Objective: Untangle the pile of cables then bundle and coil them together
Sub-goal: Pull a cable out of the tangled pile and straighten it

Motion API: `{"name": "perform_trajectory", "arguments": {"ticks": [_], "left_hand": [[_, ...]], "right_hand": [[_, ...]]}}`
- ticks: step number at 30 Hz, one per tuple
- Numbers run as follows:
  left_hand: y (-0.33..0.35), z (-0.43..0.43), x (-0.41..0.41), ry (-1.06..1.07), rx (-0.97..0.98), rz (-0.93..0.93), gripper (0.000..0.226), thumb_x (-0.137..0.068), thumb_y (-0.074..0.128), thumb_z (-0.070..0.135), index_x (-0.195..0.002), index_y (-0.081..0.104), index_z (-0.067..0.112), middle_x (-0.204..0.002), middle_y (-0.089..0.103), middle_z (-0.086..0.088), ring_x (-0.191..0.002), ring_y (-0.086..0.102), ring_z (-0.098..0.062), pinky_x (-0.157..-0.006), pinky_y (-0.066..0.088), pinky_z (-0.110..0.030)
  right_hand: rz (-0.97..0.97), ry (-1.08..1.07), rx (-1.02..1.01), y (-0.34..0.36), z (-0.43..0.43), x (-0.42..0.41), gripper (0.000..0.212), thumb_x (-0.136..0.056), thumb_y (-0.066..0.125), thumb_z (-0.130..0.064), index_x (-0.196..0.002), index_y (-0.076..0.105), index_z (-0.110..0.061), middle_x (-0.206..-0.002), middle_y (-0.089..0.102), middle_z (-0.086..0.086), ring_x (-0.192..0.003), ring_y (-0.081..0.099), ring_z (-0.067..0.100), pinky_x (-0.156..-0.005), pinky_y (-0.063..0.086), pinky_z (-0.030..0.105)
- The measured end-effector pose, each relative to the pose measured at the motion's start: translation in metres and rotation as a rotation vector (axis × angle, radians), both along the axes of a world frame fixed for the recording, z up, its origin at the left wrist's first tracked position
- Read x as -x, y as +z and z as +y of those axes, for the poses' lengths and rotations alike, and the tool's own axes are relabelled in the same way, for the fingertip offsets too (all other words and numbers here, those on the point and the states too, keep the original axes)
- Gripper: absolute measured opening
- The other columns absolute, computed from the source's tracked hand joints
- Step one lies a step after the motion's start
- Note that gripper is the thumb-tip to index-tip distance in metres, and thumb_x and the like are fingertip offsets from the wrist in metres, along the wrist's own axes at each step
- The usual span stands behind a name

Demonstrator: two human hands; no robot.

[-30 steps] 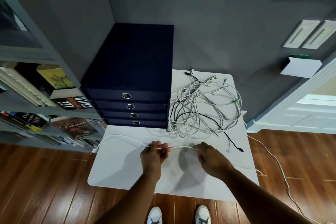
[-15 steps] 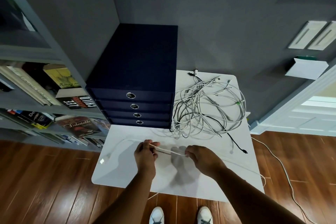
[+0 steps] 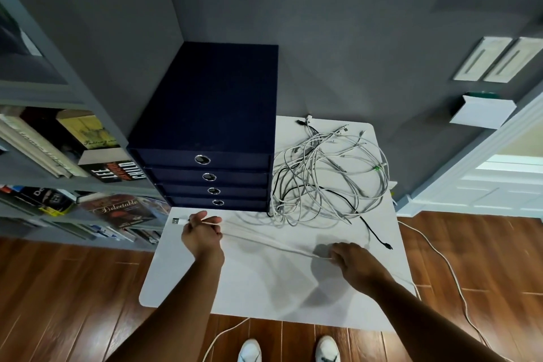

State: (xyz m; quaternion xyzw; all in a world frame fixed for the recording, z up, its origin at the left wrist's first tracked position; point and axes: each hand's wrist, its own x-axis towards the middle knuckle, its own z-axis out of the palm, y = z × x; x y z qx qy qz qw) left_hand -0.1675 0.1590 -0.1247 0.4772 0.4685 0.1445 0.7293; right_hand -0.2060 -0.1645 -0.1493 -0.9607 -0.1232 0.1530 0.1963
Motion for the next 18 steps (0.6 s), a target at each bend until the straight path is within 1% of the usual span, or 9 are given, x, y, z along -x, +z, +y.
{"name": "perform_trajectory", "arguments": {"ticks": [2, 4, 6, 8, 10, 12, 15, 17, 18], "left_hand": [[0.002, -0.004, -0.003, -0.031, -0.022, -0.036, 0.033, -0.101, 0.033, 0.014, -0.079, 0.058, 0.010, -0.056, 0.062, -0.007, -0.043, 0.042, -0.016, -0.050, 0.029, -0.025], [0.004, -0.008, -0.006, -0.060, -0.062, -0.072, 0.037, -0.103, 0.036, 0.015, -0.072, 0.055, 0.010, -0.051, 0.058, -0.004, -0.041, 0.045, -0.014, -0.049, 0.028, -0.024], [0.006, -0.013, -0.008, -0.089, -0.121, -0.104, 0.038, -0.103, 0.037, 0.012, -0.068, 0.053, 0.009, -0.056, 0.054, -0.007, -0.041, 0.049, -0.012, -0.049, 0.027, -0.024], [0.007, -0.018, -0.010, -0.121, -0.152, -0.135, 0.038, -0.103, 0.039, 0.011, -0.068, 0.054, 0.008, -0.061, 0.053, -0.007, -0.041, 0.051, -0.012, -0.047, 0.029, -0.022], [0.006, -0.023, -0.009, -0.160, -0.164, -0.154, 0.040, -0.106, 0.044, 0.017, -0.069, 0.056, 0.005, -0.060, 0.054, -0.005, -0.042, 0.053, -0.013, -0.042, 0.032, -0.020], [0.006, -0.027, -0.007, -0.209, -0.185, -0.185, 0.041, -0.107, 0.045, 0.021, -0.074, 0.057, 0.000, -0.061, 0.054, -0.011, -0.041, 0.054, -0.014, -0.040, 0.031, -0.018], [0.008, -0.031, -0.005, -0.273, -0.207, -0.219, 0.039, -0.108, 0.042, 0.019, -0.082, 0.058, -0.005, -0.064, 0.056, -0.020, -0.039, 0.051, -0.014, -0.040, 0.032, -0.020], [0.010, -0.031, -0.004, -0.295, -0.216, -0.212, 0.043, -0.108, 0.042, 0.022, -0.078, 0.058, -0.005, -0.059, 0.059, -0.022, -0.037, 0.046, -0.016, -0.041, 0.034, -0.021], [0.011, -0.031, -0.004, -0.299, -0.222, -0.207, 0.045, -0.108, 0.042, 0.023, -0.077, 0.057, -0.005, -0.057, 0.060, -0.022, -0.037, 0.044, -0.016, -0.040, 0.034, -0.021]], "right_hand": [[-0.048, 0.010, 0.072, -0.001, 0.002, 0.002, 0.022, -0.096, 0.041, -0.028, -0.091, 0.061, -0.021, -0.092, 0.065, -0.001, -0.089, 0.060, 0.024, -0.072, 0.045, 0.037], [-0.134, 0.009, 0.172, -0.002, 0.005, 0.003, 0.025, -0.096, 0.037, -0.029, -0.096, 0.061, -0.021, -0.099, 0.063, -0.001, -0.095, 0.058, 0.024, -0.076, 0.045, 0.038], [-0.205, 0.020, 0.179, 0.002, 0.012, 0.000, 0.034, -0.094, 0.032, -0.031, -0.094, 0.063, -0.017, -0.098, 0.062, 0.002, -0.094, 0.058, 0.026, -0.074, 0.047, 0.039], [-0.221, 0.083, 0.107, 0.013, 0.026, -0.006, 0.041, -0.091, 0.027, -0.036, -0.087, 0.062, -0.017, -0.091, 0.061, 0.003, -0.088, 0.060, 0.027, -0.070, 0.048, 0.038], [-0.215, 0.146, -0.002, 0.031, 0.044, -0.012, 0.037, -0.092, 0.029, -0.039, -0.081, 0.058, -0.019, -0.084, 0.062, 0.002, -0.079, 0.062, 0.026, -0.064, 0.048, 0.036], [-0.231, 0.149, -0.099, 0.049, 0.059, -0.023, 0.032, -0.095, 0.033, -0.042, -0.076, 0.050, -0.022, -0.076, 0.063, 0.001, -0.071, 0.061, 0.026, -0.059, 0.047, 0.035], [-0.326, 0.039, -0.247, 0.076, 0.072, -0.051, 0.032, -0.096, 0.041, -0.039, -0.073, 0.050, -0.018, -0.066, 0.058, 0.001, -0.063, 0.057, 0.026, -0.055, 0.044, 0.034], [-0.352, -0.062, -0.343, 0.092, 0.075, -0.078, 0.030, -0.095, 0.050, -0.030, -0.068, 0.049, -0.016, -0.058, 0.048, -0.003, -0.057, 0.049, 0.027, -0.053, 0.038, 0.033], [-0.361, -0.107, -0.354, 0.096, 0.076, -0.094, 0.030, -0.095, 0.053, -0.026, -0.067, 0.050, -0.016, -0.057, 0.048, -0.002, -0.056, 0.046, 0.028, -0.053, 0.035, 0.032]]}}
